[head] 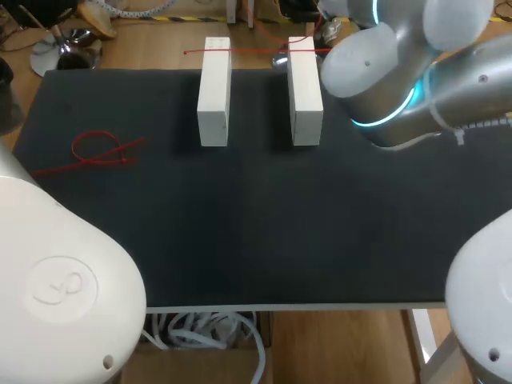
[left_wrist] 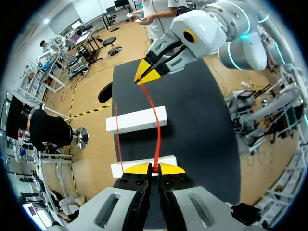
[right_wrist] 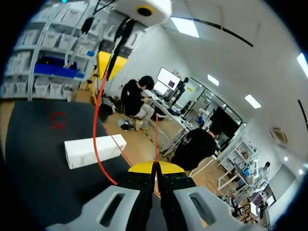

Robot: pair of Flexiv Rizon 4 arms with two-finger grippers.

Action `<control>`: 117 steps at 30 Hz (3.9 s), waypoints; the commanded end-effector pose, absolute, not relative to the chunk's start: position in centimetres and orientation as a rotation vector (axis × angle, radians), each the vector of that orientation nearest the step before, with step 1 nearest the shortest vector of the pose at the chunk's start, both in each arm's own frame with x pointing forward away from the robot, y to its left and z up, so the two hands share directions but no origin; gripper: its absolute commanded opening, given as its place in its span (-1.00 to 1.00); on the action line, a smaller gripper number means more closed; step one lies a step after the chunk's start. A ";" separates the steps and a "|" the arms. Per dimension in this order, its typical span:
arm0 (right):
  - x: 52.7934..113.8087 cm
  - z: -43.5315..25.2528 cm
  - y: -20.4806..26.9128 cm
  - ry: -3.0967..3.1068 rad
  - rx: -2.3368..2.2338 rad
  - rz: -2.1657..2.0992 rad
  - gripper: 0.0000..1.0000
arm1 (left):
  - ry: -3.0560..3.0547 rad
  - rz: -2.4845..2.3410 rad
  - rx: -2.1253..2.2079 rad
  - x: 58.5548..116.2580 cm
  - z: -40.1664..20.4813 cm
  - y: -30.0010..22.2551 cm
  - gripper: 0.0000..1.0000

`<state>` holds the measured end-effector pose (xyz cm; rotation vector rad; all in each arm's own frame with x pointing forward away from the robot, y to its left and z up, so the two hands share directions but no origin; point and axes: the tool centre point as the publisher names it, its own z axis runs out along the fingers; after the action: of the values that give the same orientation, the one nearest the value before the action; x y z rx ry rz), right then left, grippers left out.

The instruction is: Grab the tape and strap the tape.

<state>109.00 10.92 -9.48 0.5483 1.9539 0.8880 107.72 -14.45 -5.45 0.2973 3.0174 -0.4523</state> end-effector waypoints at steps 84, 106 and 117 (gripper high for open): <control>108.4 -6.4 15.7 2.052 0.331 -0.099 -1.00 | 3.021 -0.446 0.296 107.8 -5.4 -14.5 -1.00; 108.9 -6.2 15.4 1.968 0.085 -0.021 -1.00 | 3.021 -0.446 0.296 107.8 -5.4 -14.5 -1.00; 109.0 -6.5 14.9 1.944 0.069 -0.045 -1.00 | 3.021 -0.446 0.296 107.8 -5.4 -14.5 -1.00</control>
<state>108.99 14.96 -6.41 0.0789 1.9499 -0.0434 107.72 -14.44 -5.46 0.2973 3.0174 -0.4533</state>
